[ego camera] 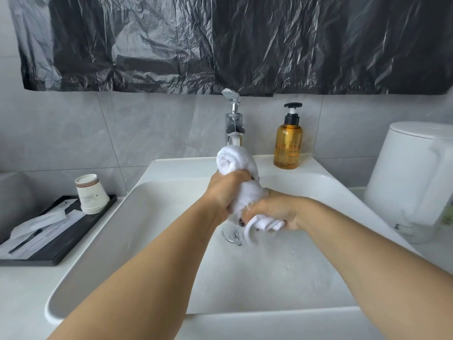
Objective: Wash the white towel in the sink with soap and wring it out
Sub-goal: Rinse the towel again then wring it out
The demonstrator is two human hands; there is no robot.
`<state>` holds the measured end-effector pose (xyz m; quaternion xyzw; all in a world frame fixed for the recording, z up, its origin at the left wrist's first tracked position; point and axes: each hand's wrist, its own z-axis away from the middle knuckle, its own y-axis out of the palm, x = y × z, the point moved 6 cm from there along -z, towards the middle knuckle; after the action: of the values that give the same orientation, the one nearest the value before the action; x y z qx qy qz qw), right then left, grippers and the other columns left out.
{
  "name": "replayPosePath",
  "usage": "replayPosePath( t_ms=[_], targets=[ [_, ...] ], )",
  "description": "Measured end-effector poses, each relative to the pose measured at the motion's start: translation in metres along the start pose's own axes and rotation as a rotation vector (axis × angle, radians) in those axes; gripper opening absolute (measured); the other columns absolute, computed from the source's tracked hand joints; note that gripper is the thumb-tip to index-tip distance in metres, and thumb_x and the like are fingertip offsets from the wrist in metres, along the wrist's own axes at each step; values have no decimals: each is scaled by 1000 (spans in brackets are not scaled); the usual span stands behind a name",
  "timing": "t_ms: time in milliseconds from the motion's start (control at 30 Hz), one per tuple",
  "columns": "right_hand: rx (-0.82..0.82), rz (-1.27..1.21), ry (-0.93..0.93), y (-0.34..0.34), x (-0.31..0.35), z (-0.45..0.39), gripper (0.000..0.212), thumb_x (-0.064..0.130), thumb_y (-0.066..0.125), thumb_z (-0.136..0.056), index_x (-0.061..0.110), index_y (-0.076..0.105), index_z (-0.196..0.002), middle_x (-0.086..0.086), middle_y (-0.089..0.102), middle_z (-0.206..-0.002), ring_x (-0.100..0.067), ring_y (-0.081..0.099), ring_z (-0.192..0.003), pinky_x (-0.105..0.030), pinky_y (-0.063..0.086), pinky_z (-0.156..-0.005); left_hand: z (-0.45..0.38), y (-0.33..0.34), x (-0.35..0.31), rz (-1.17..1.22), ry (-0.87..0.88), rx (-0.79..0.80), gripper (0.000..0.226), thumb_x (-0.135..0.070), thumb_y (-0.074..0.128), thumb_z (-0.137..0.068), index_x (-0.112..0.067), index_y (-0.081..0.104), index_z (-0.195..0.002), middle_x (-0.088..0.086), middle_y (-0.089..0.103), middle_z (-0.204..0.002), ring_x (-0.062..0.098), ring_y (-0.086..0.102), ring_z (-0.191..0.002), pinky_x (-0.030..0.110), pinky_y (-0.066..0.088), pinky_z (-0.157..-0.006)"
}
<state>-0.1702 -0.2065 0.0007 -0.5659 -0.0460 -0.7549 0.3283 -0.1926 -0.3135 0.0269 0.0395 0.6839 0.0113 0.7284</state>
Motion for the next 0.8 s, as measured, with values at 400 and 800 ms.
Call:
replayPosePath(
  t_ms=[400,800],
  targets=[
    [-448,-136,-406,-50,47,-4,36,33,74,-83,30,66,-117,7,67,-119,-13,60,-116,-31,45,-97,5,6,7,-172,-107,280,18,-4,76,-72,-5,72,-89,19,71,-84,30,69,-74,35,56,-74],
    [-723,-86,-272,-37,65,-38,18,23,82,-55,16,66,-61,9,65,-65,-15,62,-66,-23,47,-59,1,6,18,-392,-167,142,33,-11,80,-62,-10,70,-93,12,70,-80,28,68,-72,39,51,-69]
  ],
)
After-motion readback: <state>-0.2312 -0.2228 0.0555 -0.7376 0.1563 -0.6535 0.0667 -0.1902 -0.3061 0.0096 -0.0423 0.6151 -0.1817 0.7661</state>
